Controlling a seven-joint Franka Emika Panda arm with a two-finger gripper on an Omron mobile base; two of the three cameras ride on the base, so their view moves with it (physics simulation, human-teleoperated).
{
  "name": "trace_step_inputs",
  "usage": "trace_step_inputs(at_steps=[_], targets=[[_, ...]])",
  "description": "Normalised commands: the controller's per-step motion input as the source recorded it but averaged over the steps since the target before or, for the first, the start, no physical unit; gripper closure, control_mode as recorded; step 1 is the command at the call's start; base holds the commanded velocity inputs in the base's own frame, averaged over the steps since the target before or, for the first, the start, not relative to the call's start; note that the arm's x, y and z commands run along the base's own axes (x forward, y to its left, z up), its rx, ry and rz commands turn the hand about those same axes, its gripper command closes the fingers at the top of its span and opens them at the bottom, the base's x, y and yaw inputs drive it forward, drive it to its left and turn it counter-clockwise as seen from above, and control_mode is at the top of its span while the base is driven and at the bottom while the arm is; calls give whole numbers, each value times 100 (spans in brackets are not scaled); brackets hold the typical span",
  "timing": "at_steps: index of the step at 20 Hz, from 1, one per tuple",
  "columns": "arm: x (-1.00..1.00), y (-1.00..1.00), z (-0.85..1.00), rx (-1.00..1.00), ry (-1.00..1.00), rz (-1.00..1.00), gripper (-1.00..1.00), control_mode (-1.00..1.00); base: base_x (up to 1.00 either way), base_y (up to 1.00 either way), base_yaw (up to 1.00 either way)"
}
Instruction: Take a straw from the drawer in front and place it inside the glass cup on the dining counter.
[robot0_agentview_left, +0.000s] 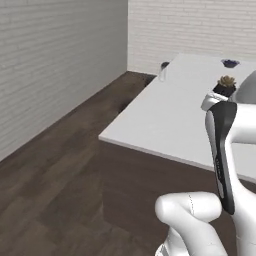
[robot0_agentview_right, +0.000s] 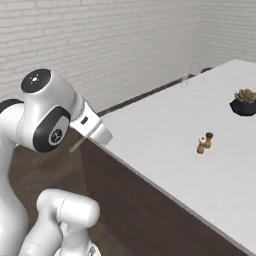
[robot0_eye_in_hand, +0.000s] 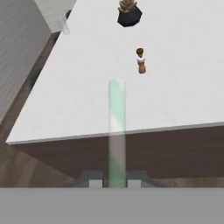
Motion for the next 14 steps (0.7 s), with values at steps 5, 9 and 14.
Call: trace_step_inputs(at_steps=[5, 9, 14], targets=[[0, 0, 0, 0, 0, 0, 100, 100, 73, 100, -32], [0, 0, 0, 0, 0, 0, 100, 100, 70, 100, -32], [0, 0, 0, 0, 0, 0, 100, 100, 66, 100, -33]])
